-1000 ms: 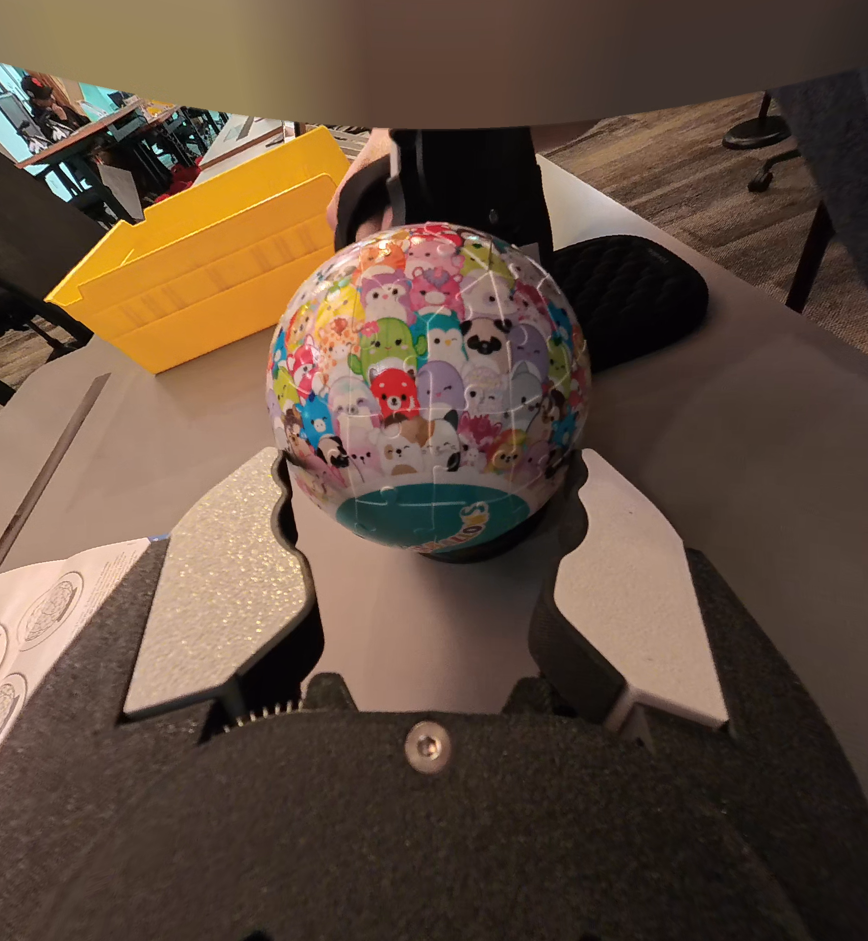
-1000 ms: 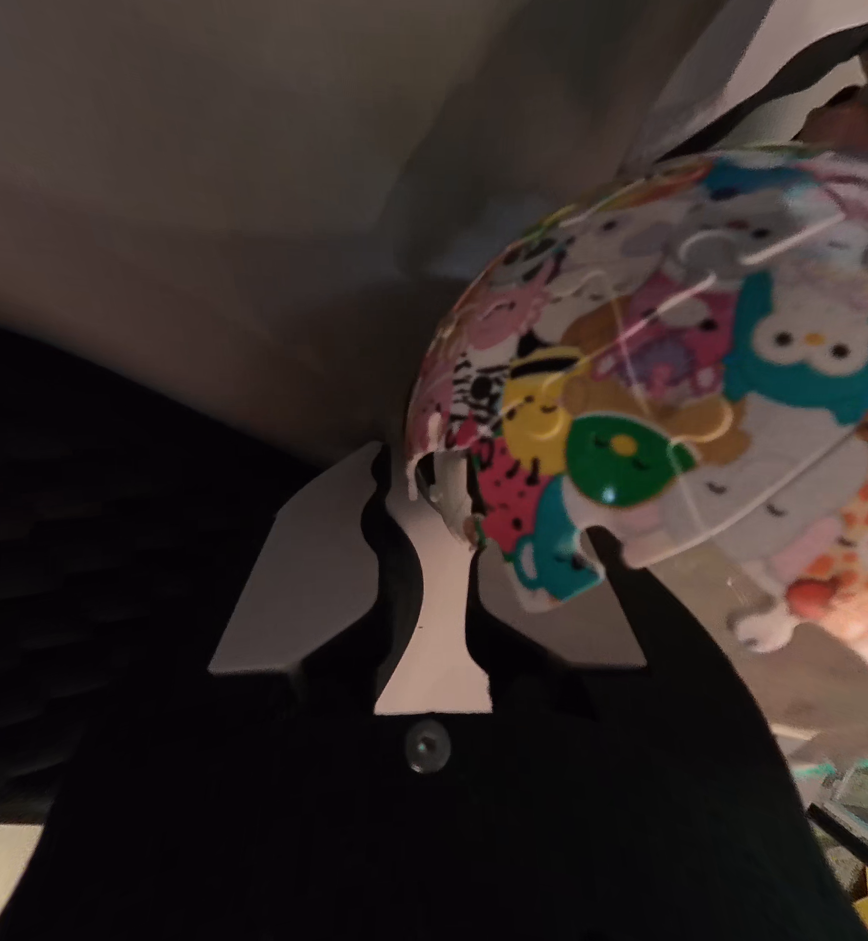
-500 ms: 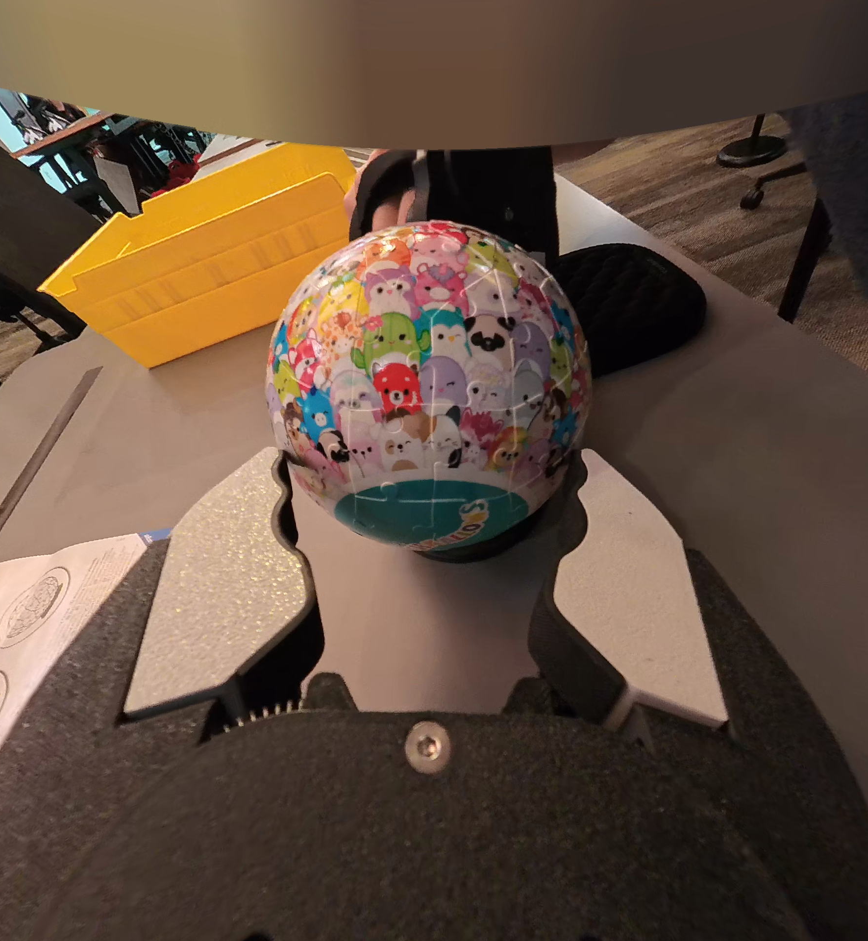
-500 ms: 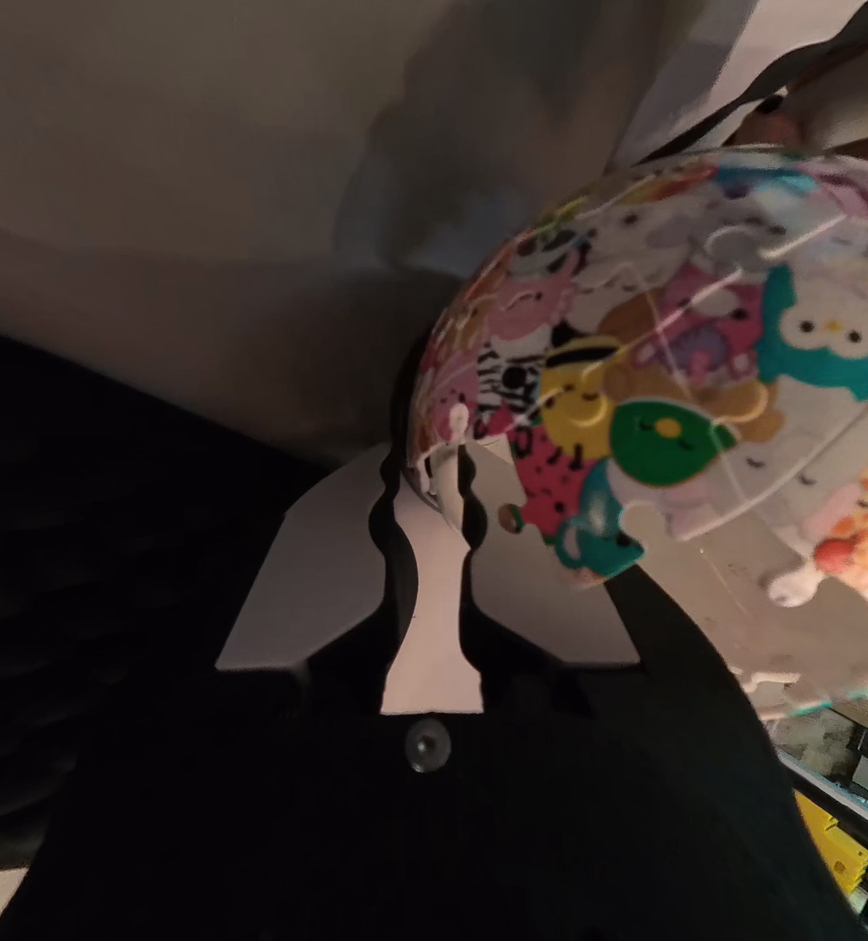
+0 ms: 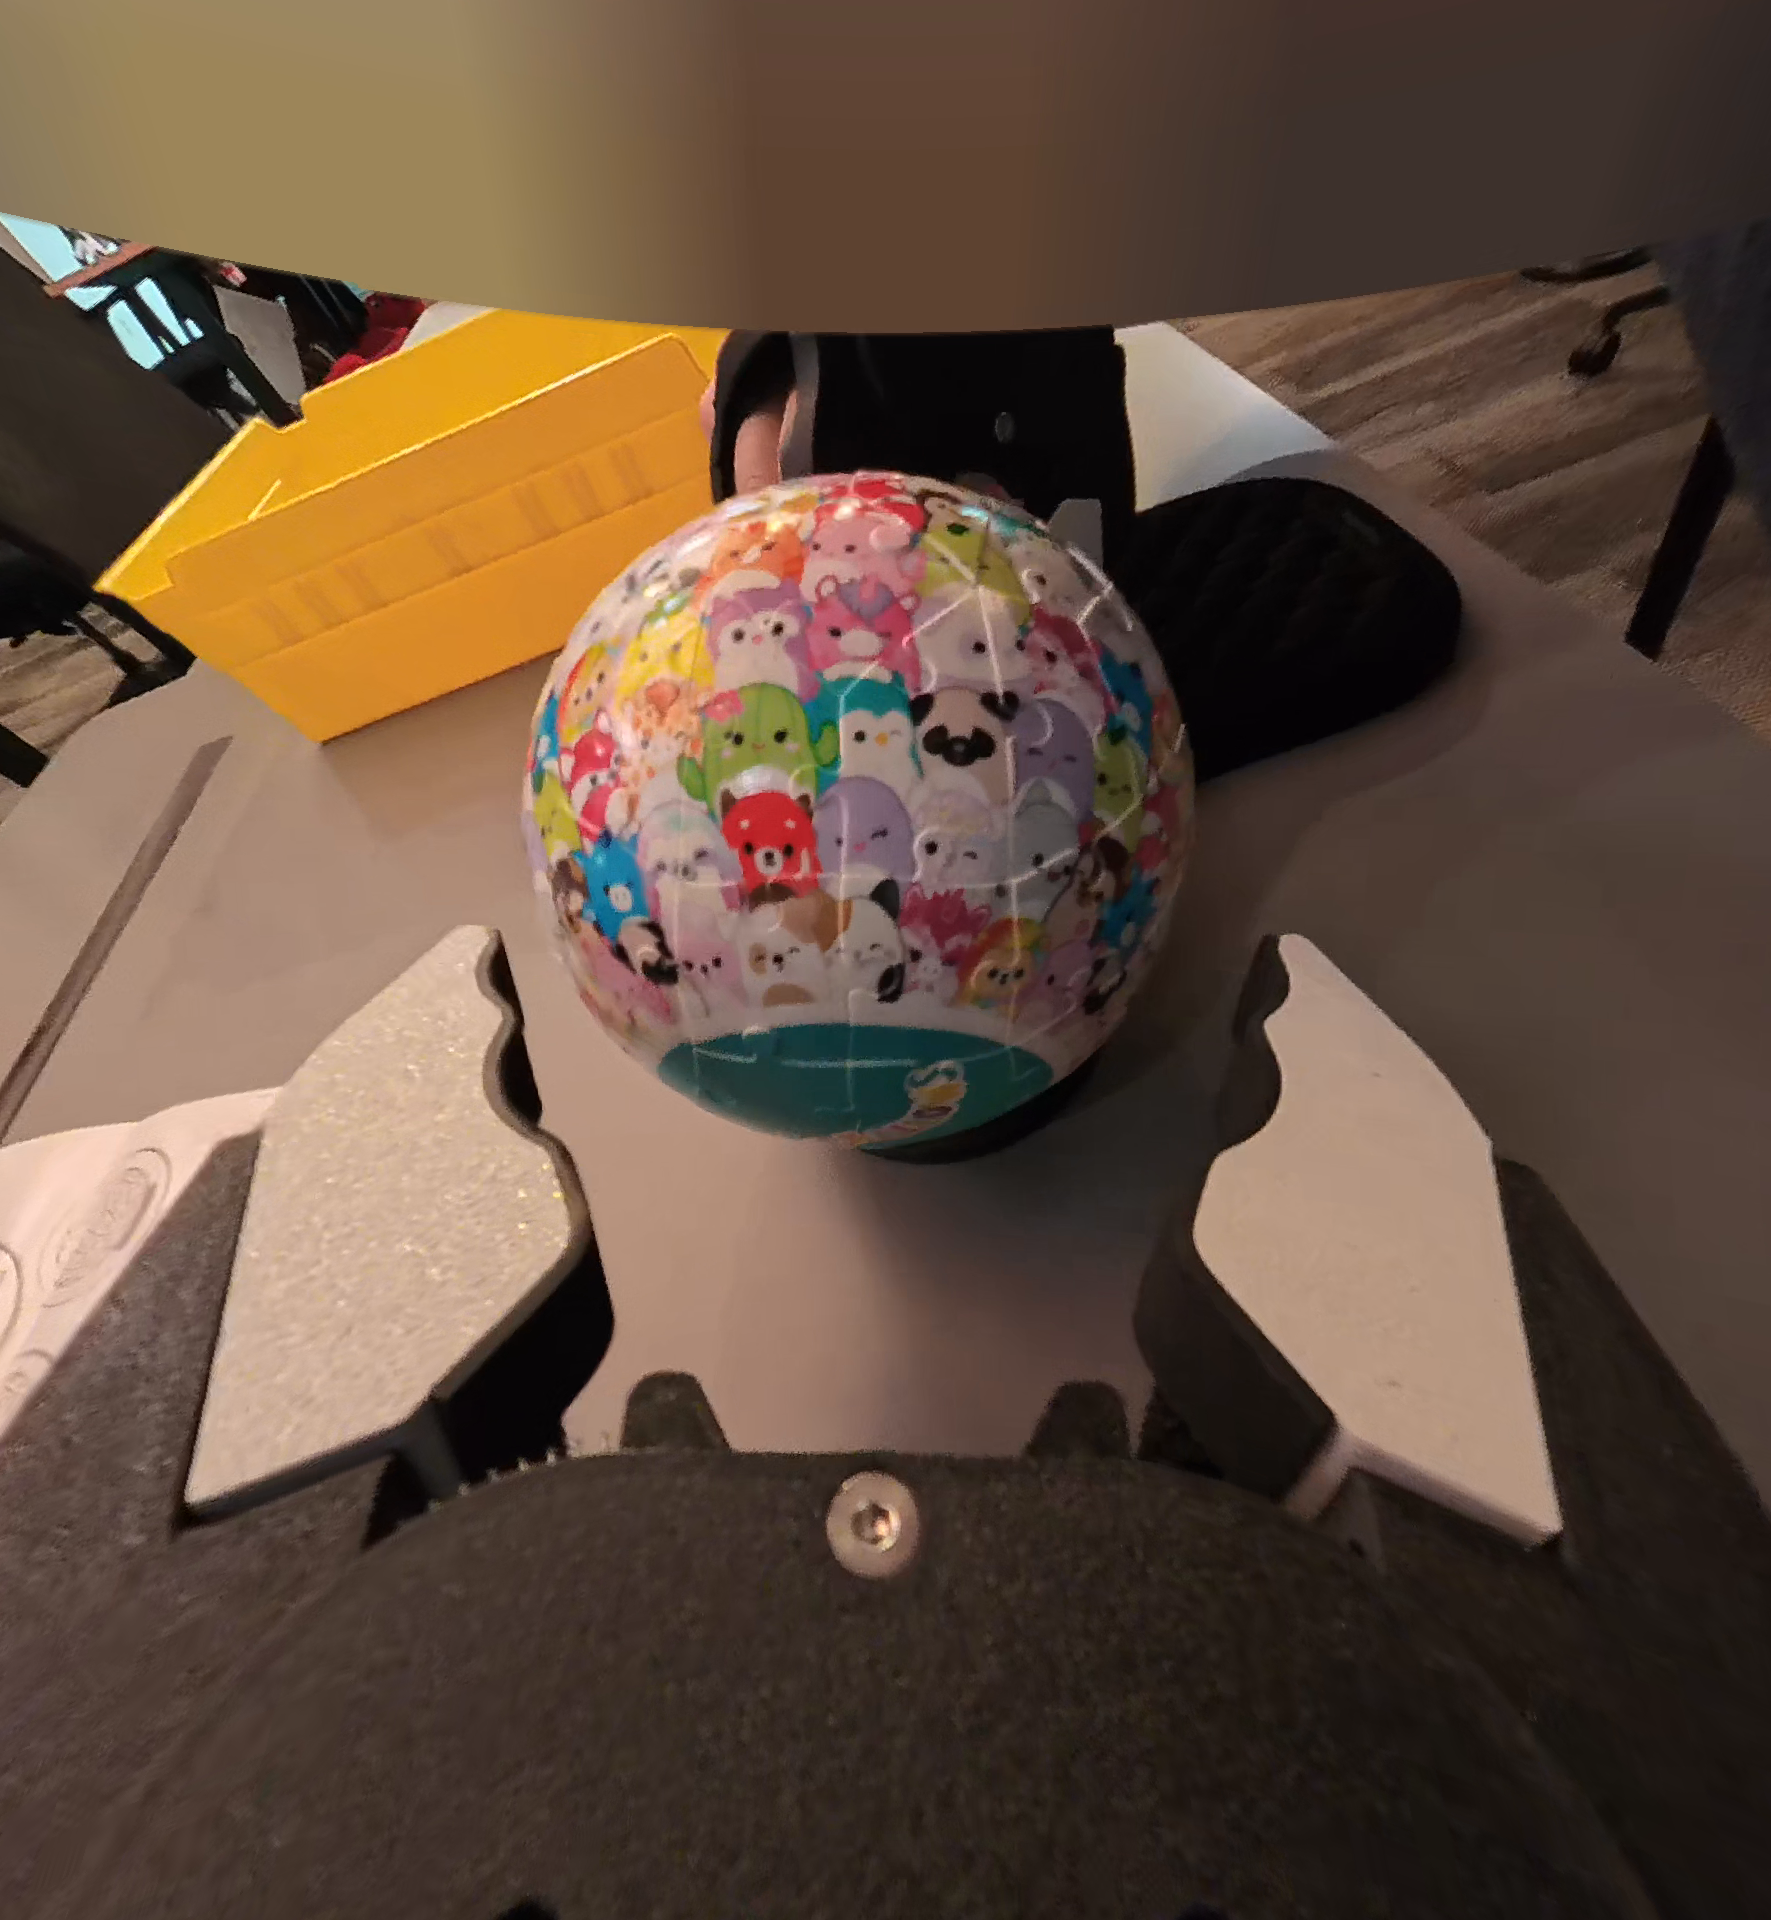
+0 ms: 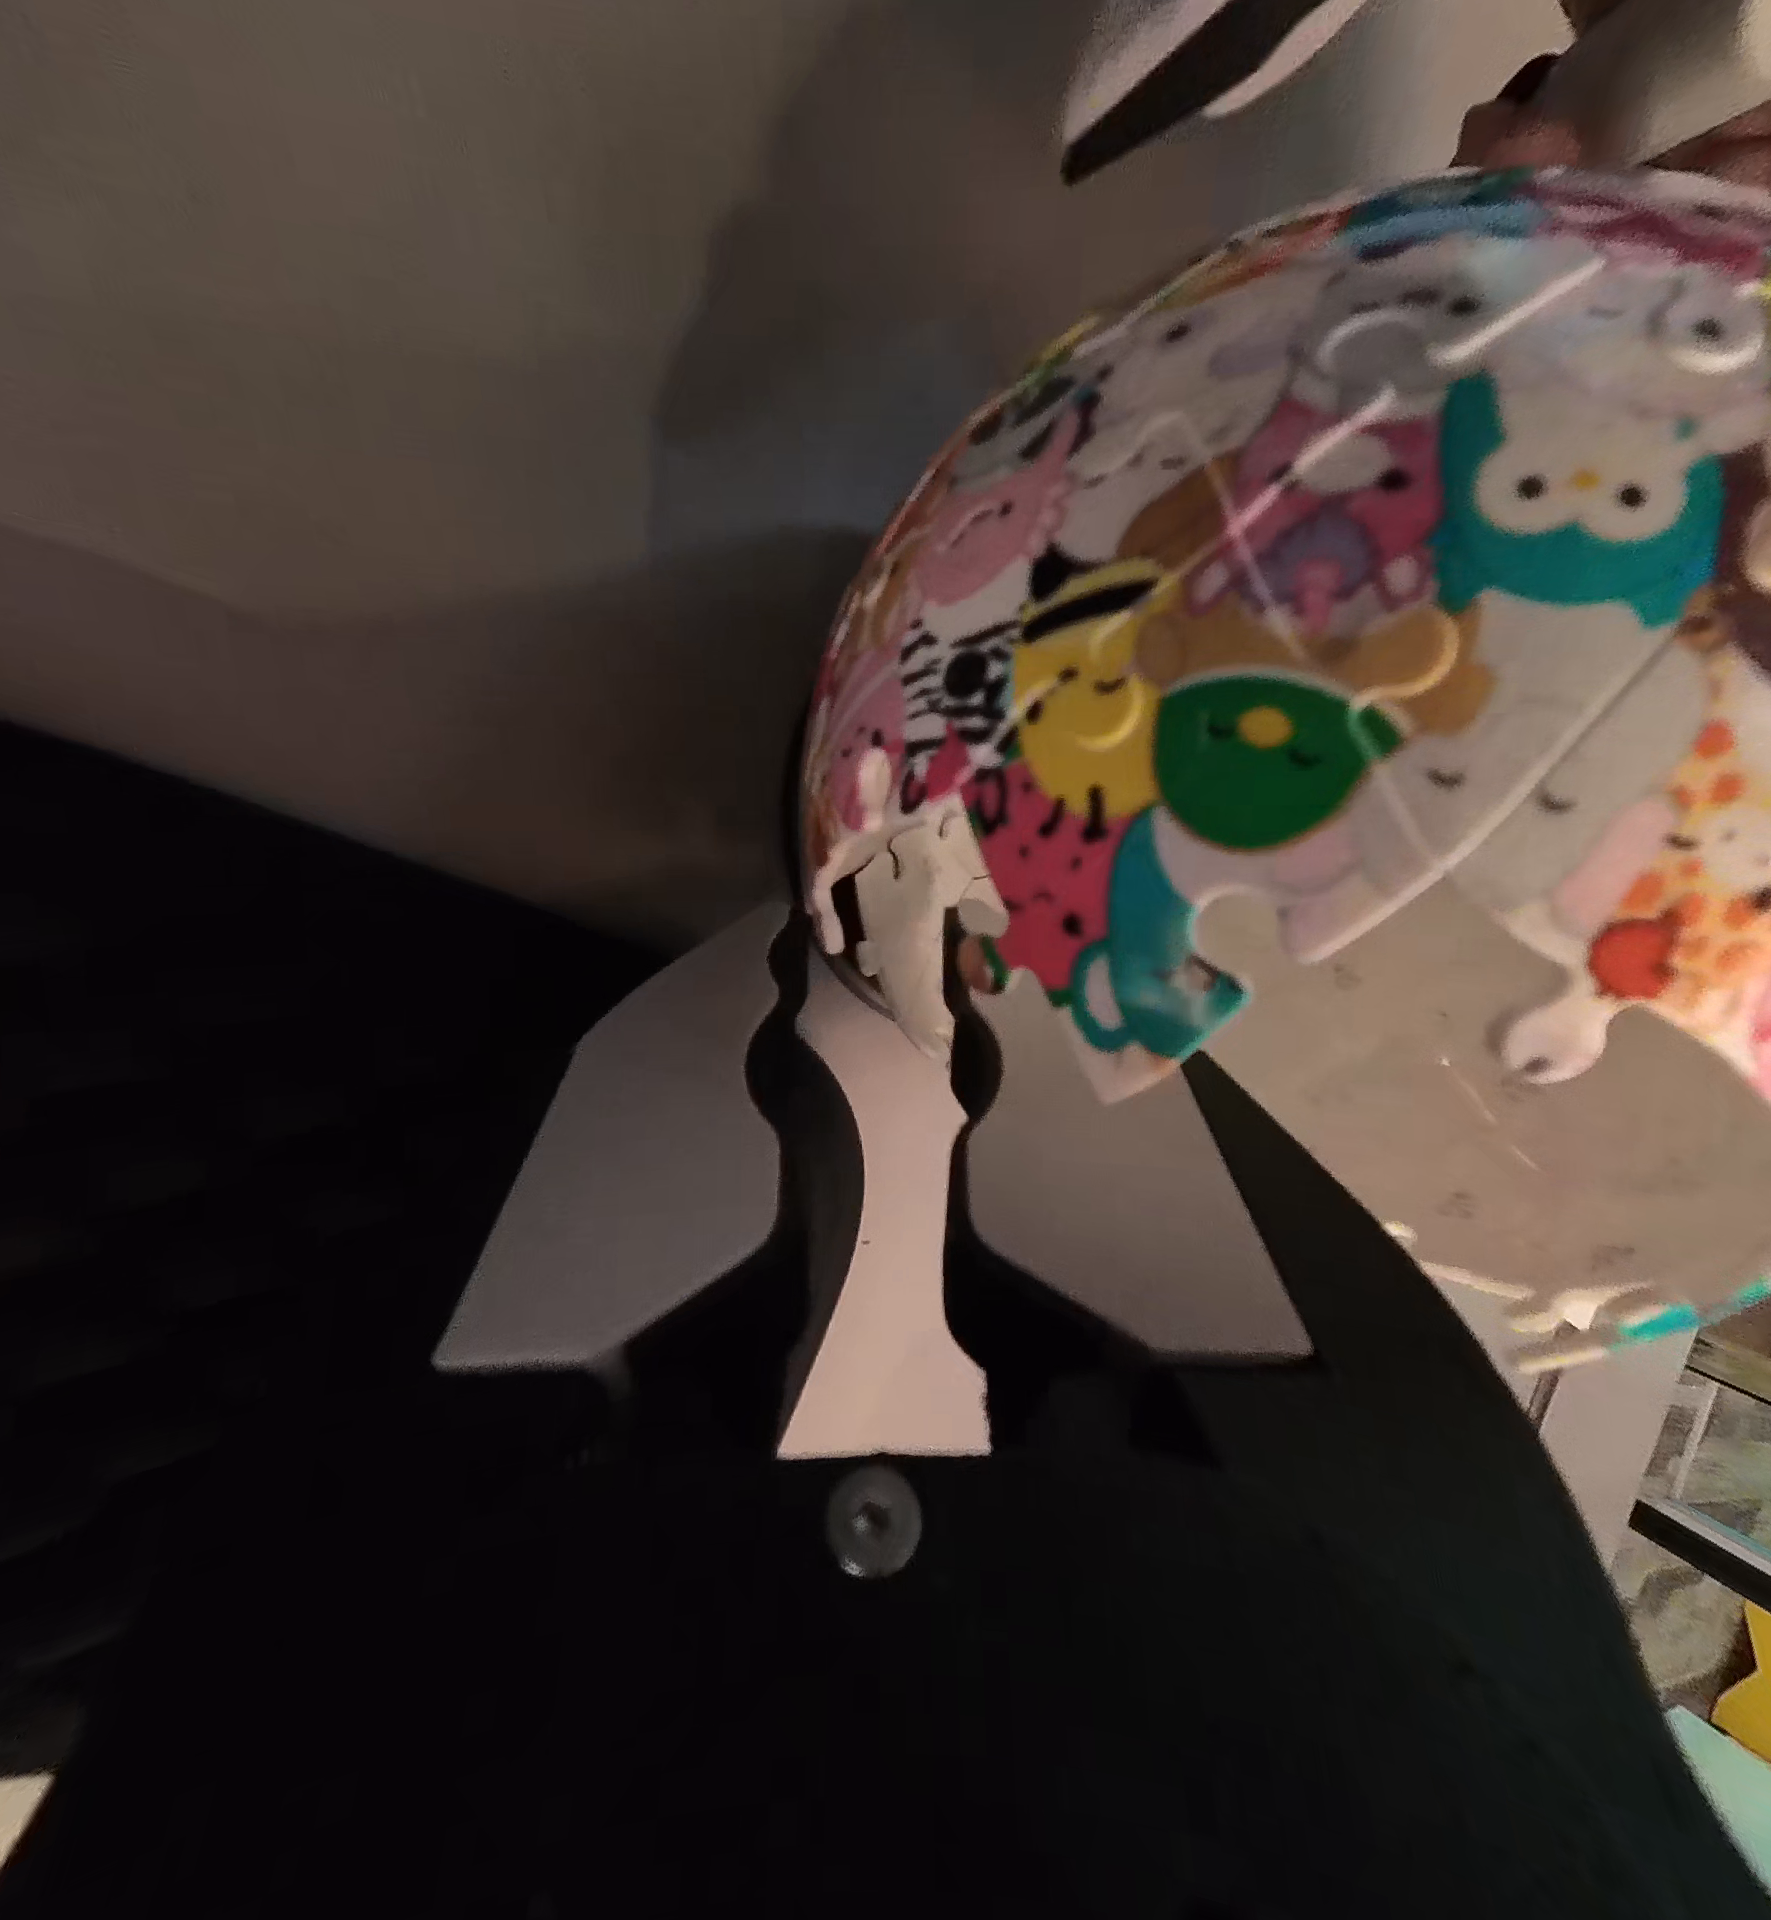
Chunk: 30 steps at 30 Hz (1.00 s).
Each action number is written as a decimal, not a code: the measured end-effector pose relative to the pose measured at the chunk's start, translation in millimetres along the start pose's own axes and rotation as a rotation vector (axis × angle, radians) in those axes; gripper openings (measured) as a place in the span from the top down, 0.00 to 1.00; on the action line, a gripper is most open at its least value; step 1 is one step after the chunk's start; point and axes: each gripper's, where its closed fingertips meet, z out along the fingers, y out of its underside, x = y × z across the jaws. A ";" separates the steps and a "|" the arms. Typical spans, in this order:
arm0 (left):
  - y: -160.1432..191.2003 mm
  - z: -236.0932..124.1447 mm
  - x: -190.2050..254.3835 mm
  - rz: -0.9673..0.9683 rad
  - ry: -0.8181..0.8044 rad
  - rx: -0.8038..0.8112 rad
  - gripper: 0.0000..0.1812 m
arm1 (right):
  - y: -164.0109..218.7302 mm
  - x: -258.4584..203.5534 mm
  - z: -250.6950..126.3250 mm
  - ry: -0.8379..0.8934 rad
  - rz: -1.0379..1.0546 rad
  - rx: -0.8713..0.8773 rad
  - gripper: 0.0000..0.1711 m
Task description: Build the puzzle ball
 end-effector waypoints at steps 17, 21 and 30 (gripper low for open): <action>-1.8 8.6 -3.9 0.006 -0.036 -0.024 0.36 | 6.5 4.4 -17.6 0.089 0.098 0.056 0.76; -1.8 8.5 -4.1 0.000 -0.033 -0.014 0.36 | 3.2 -0.3 -16.7 0.075 0.100 0.081 0.76; -1.2 7.7 -3.6 -0.005 -0.020 -0.006 0.36 | -2.1 -6.0 -9.5 -0.029 0.114 0.090 0.74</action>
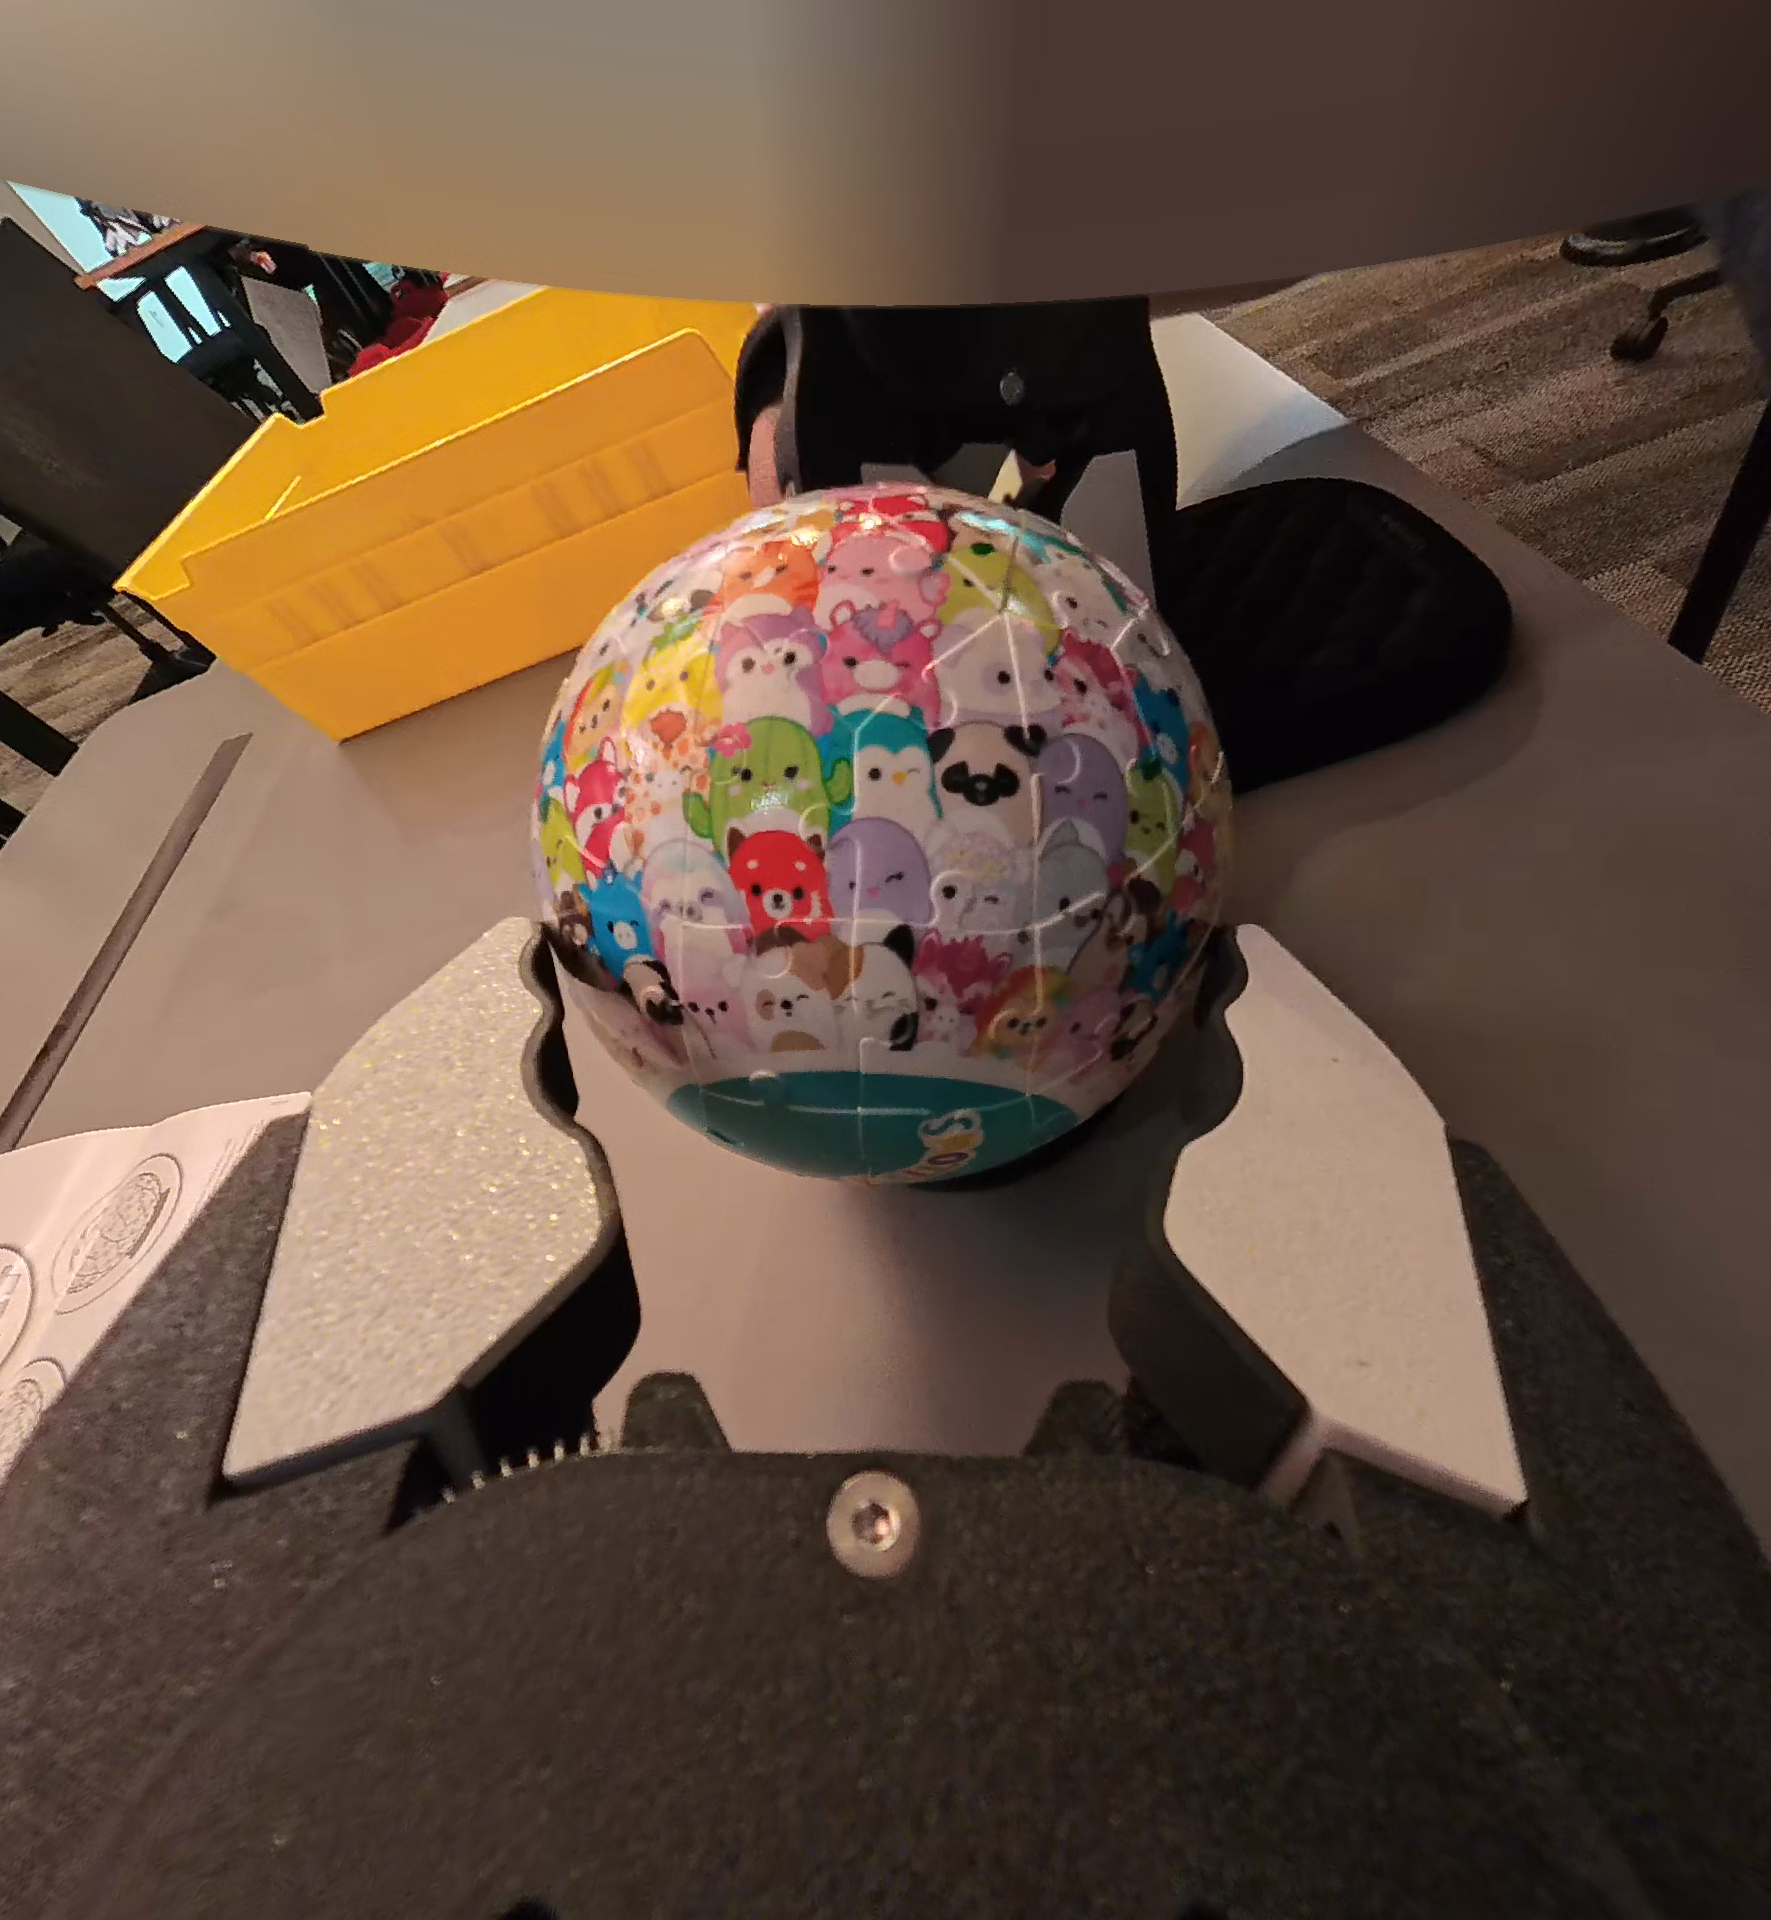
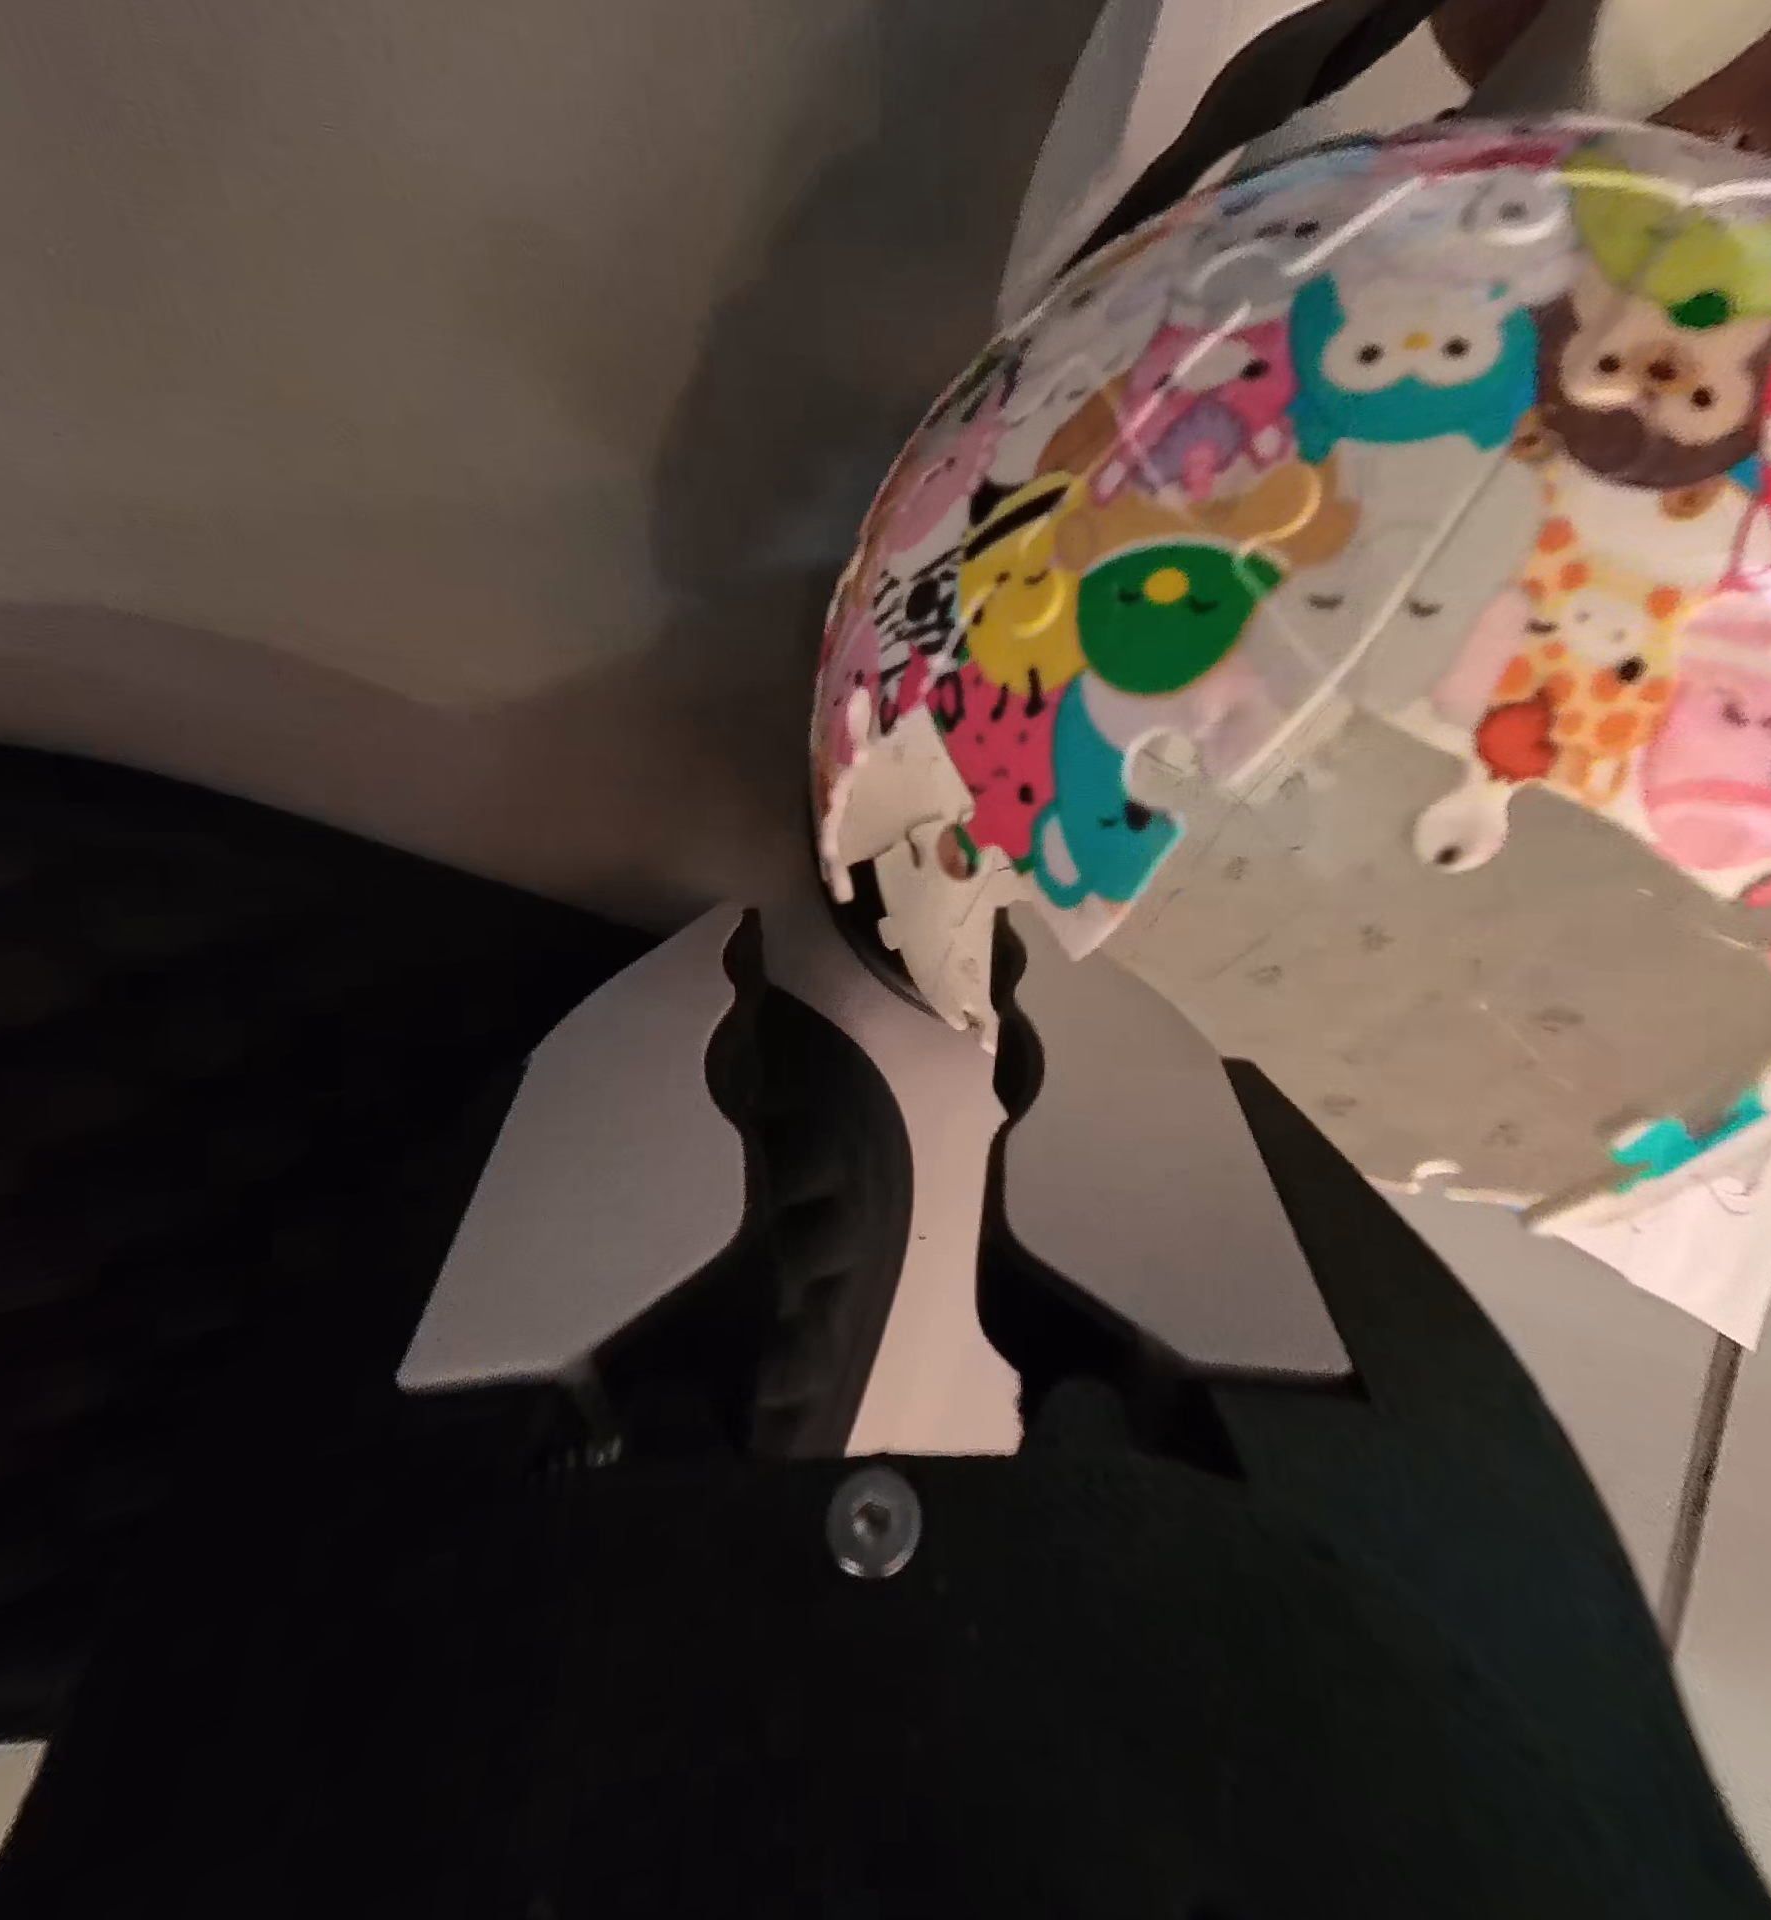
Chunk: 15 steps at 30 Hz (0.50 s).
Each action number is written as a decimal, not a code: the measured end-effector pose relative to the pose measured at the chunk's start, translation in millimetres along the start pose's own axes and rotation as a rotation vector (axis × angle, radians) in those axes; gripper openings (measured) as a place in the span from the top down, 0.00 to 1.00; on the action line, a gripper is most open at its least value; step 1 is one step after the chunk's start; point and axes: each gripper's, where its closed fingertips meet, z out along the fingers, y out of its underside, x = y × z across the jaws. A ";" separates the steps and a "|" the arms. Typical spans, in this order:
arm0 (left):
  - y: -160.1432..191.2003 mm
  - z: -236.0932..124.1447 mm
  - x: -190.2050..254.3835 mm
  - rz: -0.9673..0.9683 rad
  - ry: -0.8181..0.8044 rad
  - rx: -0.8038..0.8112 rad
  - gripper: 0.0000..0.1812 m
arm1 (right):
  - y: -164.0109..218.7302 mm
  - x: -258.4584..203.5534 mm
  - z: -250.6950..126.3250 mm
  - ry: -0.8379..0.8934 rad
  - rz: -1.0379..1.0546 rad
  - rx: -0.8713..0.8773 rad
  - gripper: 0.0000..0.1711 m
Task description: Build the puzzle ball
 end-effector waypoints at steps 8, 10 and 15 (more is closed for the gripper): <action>0.3 -0.7 0.4 0.001 0.007 0.003 0.37 | 1.6 -0.5 8.8 -0.078 0.007 -0.062 0.72; 0.3 -0.9 0.2 0.000 0.007 0.004 0.37 | 2.1 -1.4 10.5 -0.111 0.010 -0.074 0.73; 0.9 -1.7 -1.1 -0.001 0.001 0.003 0.37 | 4.4 -2.0 14.2 -0.146 0.001 -0.133 0.74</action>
